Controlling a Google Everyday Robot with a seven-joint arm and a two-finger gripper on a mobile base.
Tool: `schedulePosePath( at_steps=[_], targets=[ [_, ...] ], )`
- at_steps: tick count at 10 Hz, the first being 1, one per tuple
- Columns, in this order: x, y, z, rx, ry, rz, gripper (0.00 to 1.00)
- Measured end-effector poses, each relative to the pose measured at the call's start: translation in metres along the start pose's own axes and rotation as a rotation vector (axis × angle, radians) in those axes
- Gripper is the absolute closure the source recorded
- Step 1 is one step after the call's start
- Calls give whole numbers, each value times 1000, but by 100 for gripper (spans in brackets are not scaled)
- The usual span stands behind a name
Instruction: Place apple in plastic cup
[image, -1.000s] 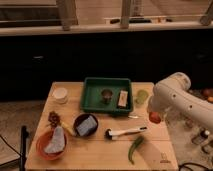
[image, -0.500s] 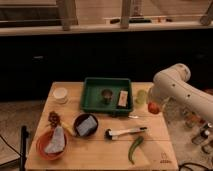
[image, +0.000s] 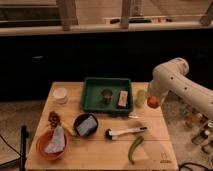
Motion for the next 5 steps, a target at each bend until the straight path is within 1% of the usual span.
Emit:
schedulePosePath(
  at_steps=[1,5],
  targets=[
    [5,-4,0,-2,2,-1,100],
    [15,-24,3,9,7,-18,100]
  ],
)
